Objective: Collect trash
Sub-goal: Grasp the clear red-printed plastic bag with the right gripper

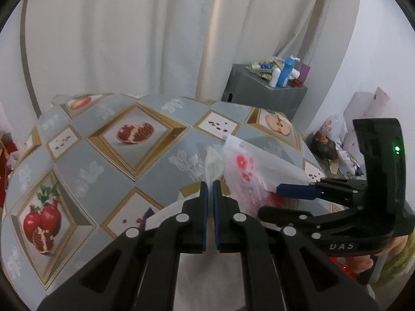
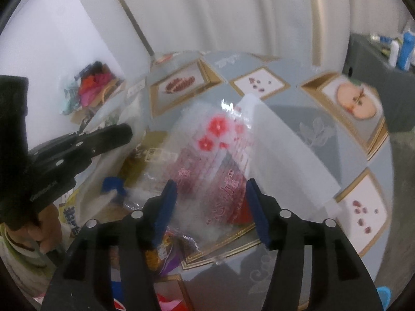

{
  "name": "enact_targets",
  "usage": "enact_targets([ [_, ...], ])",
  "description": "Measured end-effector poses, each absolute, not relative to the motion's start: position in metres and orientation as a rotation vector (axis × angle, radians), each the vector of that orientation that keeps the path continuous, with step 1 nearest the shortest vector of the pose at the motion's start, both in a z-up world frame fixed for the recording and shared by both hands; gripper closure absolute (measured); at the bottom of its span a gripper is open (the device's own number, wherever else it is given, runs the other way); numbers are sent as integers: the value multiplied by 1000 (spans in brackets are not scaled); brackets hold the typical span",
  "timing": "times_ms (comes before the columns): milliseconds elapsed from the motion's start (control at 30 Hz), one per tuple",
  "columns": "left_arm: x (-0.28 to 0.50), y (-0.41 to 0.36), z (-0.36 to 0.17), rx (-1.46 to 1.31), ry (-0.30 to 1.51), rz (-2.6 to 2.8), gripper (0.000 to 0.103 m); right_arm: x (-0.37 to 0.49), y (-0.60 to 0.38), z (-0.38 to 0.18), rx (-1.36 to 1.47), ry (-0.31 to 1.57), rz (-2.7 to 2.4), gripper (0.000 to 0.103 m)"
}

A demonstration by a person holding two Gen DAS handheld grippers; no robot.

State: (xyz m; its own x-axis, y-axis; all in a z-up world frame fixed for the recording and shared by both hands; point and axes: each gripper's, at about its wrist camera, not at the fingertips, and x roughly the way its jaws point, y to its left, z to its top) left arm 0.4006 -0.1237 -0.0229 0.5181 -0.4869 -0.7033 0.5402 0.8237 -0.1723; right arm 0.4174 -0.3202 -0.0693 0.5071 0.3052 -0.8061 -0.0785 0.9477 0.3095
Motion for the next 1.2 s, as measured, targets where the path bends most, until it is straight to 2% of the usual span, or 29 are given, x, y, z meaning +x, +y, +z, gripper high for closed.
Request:
enact_targets([
  [267, 401, -132, -32, 92, 856, -638, 99, 422, -316, -76, 290, 1034, 283, 44],
  [333, 401, -134, -34, 95, 864, -643, 99, 425, -314, -75, 285, 1032, 290, 46],
  [500, 401, -136, -36, 97, 870, -649, 99, 428, -306, -73, 279, 1021, 307, 63],
  [600, 403, -136, -37, 93, 875, -651, 99, 431, -304, -72, 267, 1019, 295, 63],
  [633, 403, -136, -37, 89, 876, -652, 99, 432, -305, -71, 267, 1014, 286, 63],
  [800, 406, -134, -38, 70, 884, -652, 99, 439, -321, -73, 319, 1015, 241, 47],
  [933, 407, -134, -40, 65, 889, -652, 99, 442, -339, -83, 436, 1033, 238, 45],
  [1067, 408, -136, -40, 72, 891, -655, 99, 446, -343, -85, 486, 1035, 277, 38],
  [1200, 407, -138, -41, 85, 887, -653, 99, 444, -339, -83, 496, 1034, 291, 38],
])
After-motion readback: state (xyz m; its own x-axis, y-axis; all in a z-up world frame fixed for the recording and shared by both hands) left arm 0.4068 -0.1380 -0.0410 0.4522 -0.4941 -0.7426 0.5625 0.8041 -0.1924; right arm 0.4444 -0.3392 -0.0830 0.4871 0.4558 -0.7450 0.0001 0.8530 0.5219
